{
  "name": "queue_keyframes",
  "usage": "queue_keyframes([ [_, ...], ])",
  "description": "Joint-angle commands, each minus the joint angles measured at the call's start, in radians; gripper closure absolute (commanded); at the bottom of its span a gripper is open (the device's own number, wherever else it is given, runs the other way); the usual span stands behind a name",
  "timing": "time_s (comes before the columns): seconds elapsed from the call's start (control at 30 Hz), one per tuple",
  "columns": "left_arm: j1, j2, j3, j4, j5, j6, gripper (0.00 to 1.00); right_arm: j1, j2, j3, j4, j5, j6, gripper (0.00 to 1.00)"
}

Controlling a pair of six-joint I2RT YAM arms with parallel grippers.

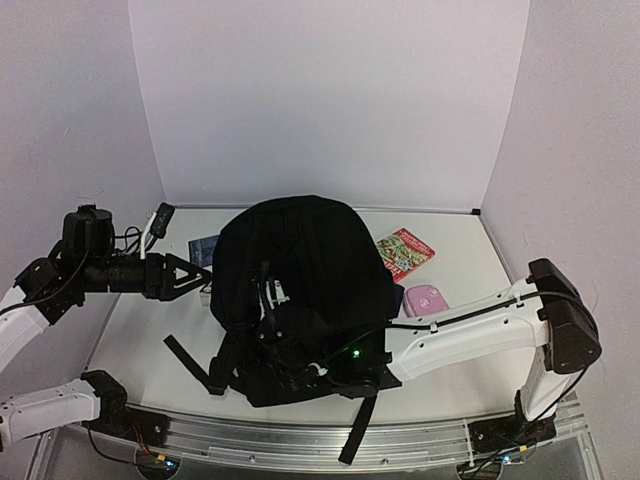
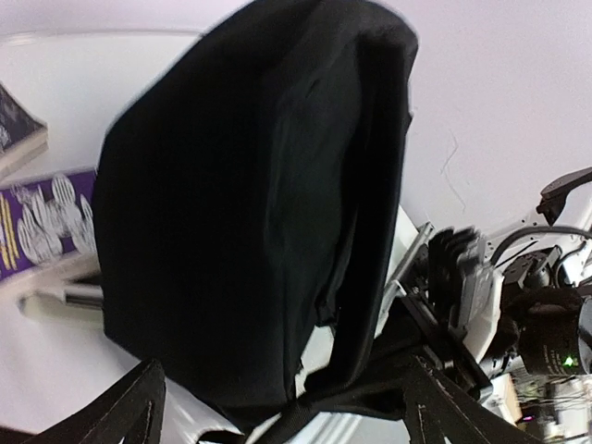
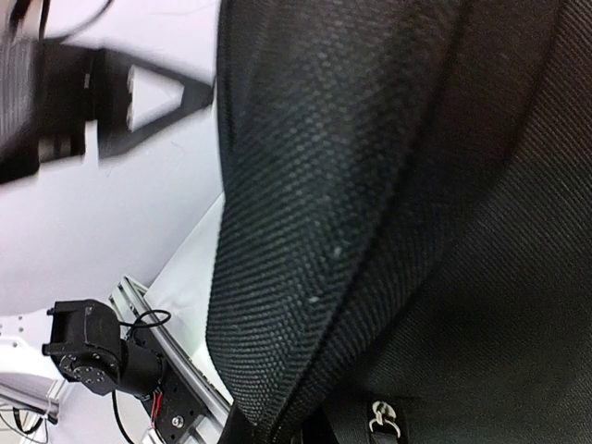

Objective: Pack the student bag
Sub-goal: Unzip the student bag at the center of the board.

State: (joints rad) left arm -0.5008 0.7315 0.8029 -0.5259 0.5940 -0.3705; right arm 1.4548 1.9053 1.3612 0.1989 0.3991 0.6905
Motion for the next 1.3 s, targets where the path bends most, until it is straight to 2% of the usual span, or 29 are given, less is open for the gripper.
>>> queue_keyframes([
  [0.0, -0.005, -0.035, -0.077, -0.006, 0.066, -0.109, 0.11, 0.006, -0.053, -0.023, 0.041, 0.071, 0.088, 1.00],
  [0.23, -0.008, -0.044, -0.139, 0.067, 0.163, -0.191, 0.12, 0.006, -0.085, -0.071, 0.082, 0.087, 0.150, 1.00],
  [0.43, -0.019, -0.031, -0.170, 0.043, 0.205, -0.173, 0.13, 0.005, -0.101, -0.087, 0.098, 0.100, 0.199, 1.00],
  [0.57, -0.038, -0.039, -0.208, 0.085, 0.225, -0.187, 0.16, -0.004, -0.100, -0.083, 0.102, 0.113, 0.226, 1.00],
  [0.77, -0.075, 0.006, -0.214, 0.102, 0.164, -0.183, 0.21, -0.010, -0.099, -0.063, 0.116, 0.114, 0.213, 1.00],
  [1.0, -0.213, 0.087, -0.213, 0.190, 0.058, -0.192, 0.25, -0.019, -0.095, -0.050, 0.120, 0.120, 0.205, 1.00],
  [1.2, -0.252, 0.106, -0.219, 0.231, -0.015, -0.177, 0.43, -0.022, -0.095, -0.051, 0.124, 0.110, 0.207, 1.00],
  [1.27, -0.257, 0.133, -0.213, 0.237, -0.034, -0.166, 0.44, -0.022, -0.096, -0.053, 0.129, 0.103, 0.208, 1.00],
])
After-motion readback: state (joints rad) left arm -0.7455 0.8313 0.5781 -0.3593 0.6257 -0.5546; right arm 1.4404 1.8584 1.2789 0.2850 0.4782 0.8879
